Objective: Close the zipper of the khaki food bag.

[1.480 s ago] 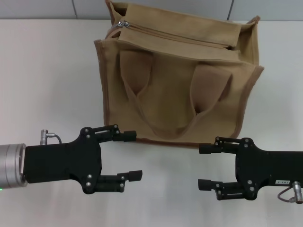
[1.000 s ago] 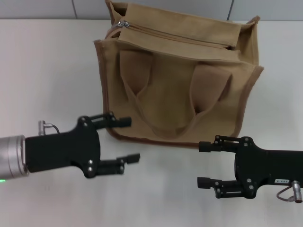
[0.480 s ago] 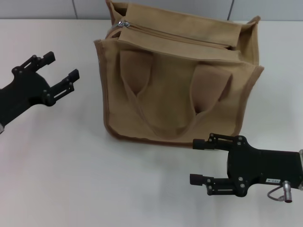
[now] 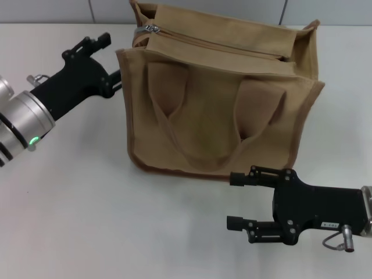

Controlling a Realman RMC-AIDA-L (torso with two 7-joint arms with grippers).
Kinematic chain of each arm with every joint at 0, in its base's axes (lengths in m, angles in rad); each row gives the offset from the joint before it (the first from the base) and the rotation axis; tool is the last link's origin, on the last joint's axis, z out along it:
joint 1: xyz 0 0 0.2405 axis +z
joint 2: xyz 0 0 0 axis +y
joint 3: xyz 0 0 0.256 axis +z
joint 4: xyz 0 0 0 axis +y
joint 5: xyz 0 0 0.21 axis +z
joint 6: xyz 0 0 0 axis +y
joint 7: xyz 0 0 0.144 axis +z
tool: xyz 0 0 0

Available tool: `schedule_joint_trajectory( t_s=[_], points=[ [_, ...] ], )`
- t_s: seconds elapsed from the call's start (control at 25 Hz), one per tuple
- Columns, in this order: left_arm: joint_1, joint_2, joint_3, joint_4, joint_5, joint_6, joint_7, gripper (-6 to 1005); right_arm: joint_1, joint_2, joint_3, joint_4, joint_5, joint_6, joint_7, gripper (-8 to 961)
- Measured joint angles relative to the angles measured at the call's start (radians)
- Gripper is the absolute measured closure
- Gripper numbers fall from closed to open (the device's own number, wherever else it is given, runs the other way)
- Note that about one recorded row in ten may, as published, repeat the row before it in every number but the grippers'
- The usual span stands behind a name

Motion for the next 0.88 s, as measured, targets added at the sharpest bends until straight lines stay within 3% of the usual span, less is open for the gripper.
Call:
schedule_joint_trajectory(
  t_s=[0.16,0.32,0.64,0.72,0.84,0.88],
  points=[
    [-0.006,0.000,0.000,-0.054,-0.139,0.047,0.011,221,-0.015,0.000,0.001,0.000,0.007,-0.008,-0.001,185],
    [-0.002,0.000,0.001,-0.071,-0.189,0.108,-0.001,221,-0.017,0.001,0.001,0.003,0.013,-0.008,-0.001,185],
    [0.002,0.000,0.023,-0.086,-0.184,0.122,0.000,221,-0.009,0.000,0.001,0.014,0.013,0.003,-0.001,185],
    [0.016,0.006,0.086,-0.065,-0.183,0.116,-0.001,221,-0.009,0.000,0.001,0.014,0.013,0.006,-0.001,184],
    [0.016,0.006,0.086,-0.065,-0.183,0.116,-0.001,222,-0.012,0.000,0.001,0.014,0.013,0.012,-0.001,184],
    [0.039,0.008,0.141,-0.029,-0.183,0.115,-0.013,222,-0.013,0.000,0.001,0.014,0.013,0.017,-0.001,184]
  ],
)
